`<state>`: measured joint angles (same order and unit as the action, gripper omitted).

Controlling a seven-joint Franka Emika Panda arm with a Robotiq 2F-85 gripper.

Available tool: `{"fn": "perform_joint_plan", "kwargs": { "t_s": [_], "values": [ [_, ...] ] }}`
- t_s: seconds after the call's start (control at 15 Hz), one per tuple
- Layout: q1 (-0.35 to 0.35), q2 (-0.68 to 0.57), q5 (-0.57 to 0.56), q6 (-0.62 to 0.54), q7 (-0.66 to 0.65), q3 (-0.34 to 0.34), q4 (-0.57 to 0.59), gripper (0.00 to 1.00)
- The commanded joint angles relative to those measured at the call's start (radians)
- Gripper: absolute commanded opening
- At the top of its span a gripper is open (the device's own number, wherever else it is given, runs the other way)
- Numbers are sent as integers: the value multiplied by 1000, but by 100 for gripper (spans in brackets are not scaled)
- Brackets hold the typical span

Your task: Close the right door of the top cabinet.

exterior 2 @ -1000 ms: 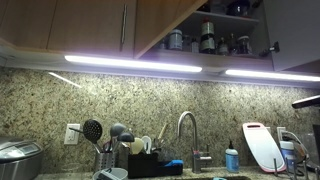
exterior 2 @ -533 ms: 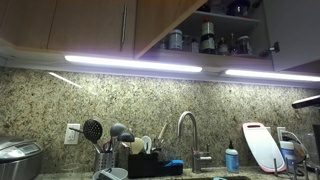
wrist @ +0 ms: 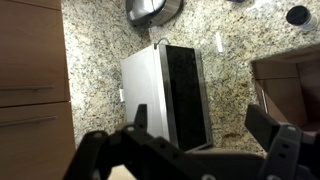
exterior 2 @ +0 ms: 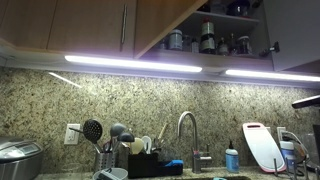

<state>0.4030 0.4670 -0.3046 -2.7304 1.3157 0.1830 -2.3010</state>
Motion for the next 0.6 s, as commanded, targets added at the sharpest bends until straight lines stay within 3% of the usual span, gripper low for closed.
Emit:
{"fn": "perform_joint_plan", "kwargs": {
  "t_s": [0.0, 0.4, 0.53],
  "values": [
    [-21, -69, -8, -46, 30, -17, 69, 100],
    [-51, -87, -23, -59, 8, 0, 61, 100],
    [-105, -80, -73, -102, -61, 33, 57, 100]
  ]
}}
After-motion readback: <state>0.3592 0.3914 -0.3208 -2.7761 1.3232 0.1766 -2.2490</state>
